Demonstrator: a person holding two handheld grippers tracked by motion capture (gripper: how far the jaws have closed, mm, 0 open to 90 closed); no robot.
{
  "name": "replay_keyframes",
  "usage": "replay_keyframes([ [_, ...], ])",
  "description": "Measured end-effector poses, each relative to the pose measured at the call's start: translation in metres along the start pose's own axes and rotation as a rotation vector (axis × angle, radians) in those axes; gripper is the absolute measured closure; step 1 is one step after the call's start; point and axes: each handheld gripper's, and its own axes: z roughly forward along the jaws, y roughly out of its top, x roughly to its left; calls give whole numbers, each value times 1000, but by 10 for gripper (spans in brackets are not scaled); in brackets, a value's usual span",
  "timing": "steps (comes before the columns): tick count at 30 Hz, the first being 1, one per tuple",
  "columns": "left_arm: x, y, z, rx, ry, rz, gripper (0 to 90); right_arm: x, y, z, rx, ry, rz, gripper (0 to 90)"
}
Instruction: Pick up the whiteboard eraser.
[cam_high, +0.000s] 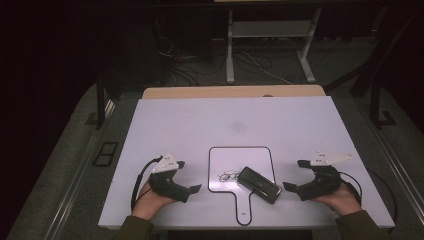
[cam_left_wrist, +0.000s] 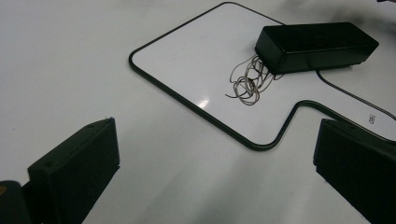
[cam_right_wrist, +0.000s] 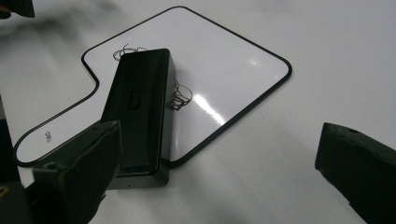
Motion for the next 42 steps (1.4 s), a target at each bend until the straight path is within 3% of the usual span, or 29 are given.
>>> replay_keyframes([
  [13, 0, 0, 1, 6, 1, 8, 0, 6, 10, 7, 40, 16, -3, 16],
  [16, 0, 0, 1, 6, -3, 10, 0, 7, 13, 7, 31, 37, 2, 34],
  [24, 0, 0, 2, -1, -5, 3, 0, 9, 21, 12, 15, 38, -8, 34],
  [42, -1, -1, 2, 6, -4, 5, 0, 16, 34, 27, 44, 45, -31, 42],
])
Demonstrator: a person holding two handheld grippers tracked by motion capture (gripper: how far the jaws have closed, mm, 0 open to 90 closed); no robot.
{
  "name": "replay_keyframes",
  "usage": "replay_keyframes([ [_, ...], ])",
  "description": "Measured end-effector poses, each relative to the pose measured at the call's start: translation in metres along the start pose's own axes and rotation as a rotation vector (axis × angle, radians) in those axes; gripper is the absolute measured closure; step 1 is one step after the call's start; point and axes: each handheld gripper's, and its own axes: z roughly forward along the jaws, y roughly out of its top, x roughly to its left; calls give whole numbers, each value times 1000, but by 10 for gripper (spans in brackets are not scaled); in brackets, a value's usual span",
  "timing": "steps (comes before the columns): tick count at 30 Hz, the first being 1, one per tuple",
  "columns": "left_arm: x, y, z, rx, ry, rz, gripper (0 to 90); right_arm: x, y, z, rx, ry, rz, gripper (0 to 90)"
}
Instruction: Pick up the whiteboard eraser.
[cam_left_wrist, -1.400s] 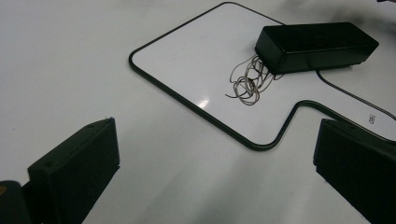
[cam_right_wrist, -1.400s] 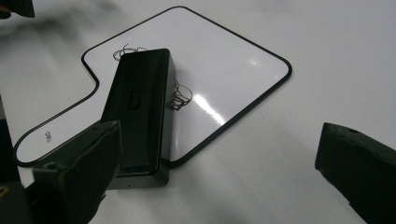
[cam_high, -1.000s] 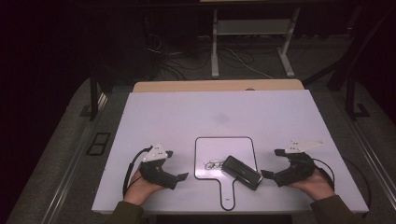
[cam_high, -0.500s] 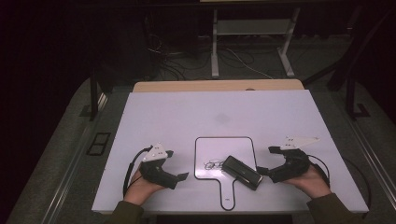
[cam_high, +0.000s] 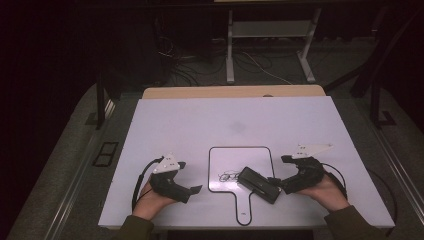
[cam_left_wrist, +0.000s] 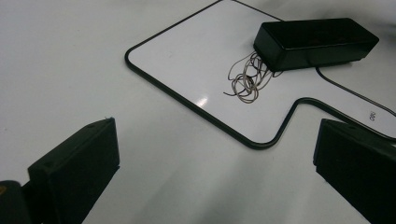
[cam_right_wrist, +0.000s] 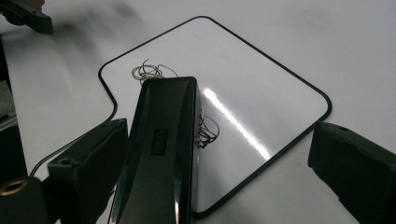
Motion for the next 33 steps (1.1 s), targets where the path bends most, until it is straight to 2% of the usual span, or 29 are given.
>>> replay_keyframes([
  [19, 0, 1, 0, -5, -1, -1, 0, 11, 16, 23, 48, 34, -40, 54],
  [27, 0, 1, 0, -7, -2, -1, 0, 19, 22, 36, 92, 52, -61, 54],
  [33, 1, 0, 0, -7, -3, -5, 0, 24, 23, 46, 146, 48, -79, 55],
])
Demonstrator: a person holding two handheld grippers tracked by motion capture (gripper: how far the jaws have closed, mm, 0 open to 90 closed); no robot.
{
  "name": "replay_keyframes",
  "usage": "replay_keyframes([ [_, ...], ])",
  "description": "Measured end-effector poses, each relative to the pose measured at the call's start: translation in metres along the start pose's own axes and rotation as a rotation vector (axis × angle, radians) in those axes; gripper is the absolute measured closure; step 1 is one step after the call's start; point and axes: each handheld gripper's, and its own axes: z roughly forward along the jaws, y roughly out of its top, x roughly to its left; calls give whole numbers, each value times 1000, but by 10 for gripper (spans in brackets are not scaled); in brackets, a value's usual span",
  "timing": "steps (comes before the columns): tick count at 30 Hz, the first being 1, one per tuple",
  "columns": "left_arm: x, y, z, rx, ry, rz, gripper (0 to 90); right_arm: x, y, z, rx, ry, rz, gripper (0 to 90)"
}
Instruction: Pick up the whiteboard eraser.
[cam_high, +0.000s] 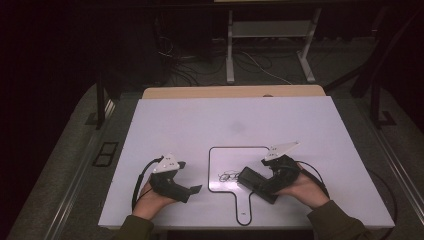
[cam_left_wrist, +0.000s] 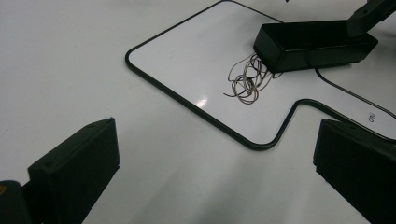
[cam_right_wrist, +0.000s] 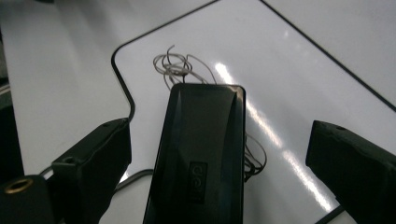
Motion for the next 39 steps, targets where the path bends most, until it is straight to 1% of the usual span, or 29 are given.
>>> replay_keyframes([
  [3, 0, 0, 0, 1, 1, 0, 0, 2, -1, 2, 26, -5, -7, 67],
  [4, 0, 0, 0, 3, 1, 2, 0, 2, -2, 3, 31, -3, -11, 110],
  [5, 0, 0, 0, 2, 1, 2, 0, 3, -2, 3, 33, -4, -14, 120],
  [8, 0, 0, 0, 3, 0, 3, 0, 5, -3, 5, 56, -8, -25, 126],
  [10, 0, 0, 0, 2, 0, 3, 0, 5, -3, 6, 75, -10, -22, 128],
  [15, 0, 0, -1, 4, 1, 4, 0, 8, -5, 9, 102, -18, -26, 143],
  [21, 0, 0, 0, 5, 2, 6, 0, 13, -7, 12, 124, -25, -45, 198],
  [23, 0, 0, -1, 6, 2, 10, 0, 13, -7, 13, 130, -35, -47, 211],
  [28, 0, 0, -1, 5, 0, 8, 0, 14, -8, 13, 147, -51, -53, 240],
  [39, 0, 0, 0, 5, -1, 6, 0, 16, -9, 15, 170, -56, -73, 317],
])
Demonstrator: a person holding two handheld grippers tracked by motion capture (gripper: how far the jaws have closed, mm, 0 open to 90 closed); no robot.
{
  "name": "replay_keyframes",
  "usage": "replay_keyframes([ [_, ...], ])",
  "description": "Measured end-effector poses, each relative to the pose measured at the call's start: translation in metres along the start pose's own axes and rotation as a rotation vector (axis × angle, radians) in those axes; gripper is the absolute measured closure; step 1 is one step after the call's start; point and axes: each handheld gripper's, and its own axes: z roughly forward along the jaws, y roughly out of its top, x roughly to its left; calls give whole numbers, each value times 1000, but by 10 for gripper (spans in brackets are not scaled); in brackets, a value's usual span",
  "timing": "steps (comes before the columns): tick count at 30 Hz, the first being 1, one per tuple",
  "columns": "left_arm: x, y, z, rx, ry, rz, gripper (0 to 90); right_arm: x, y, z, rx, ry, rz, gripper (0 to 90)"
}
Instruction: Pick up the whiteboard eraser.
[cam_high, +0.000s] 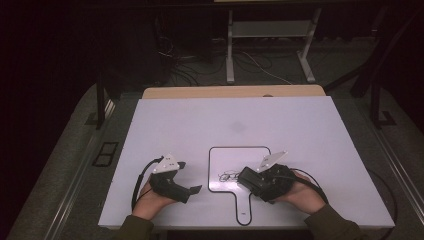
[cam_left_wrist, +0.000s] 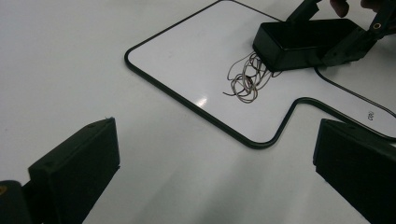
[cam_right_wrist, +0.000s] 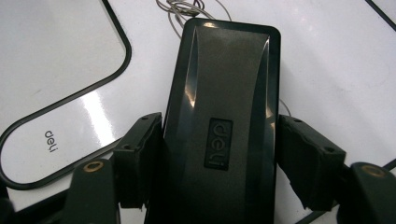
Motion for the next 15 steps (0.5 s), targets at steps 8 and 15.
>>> replay_keyframes([
  [8, 0, 0, 0, 0, -2, 3, 0, 2, 2, -1, 12, -15, -11, 355],
  [15, 0, 0, 1, 0, -2, 1, 0, 1, 2, -1, 22, -39, -23, 377],
])
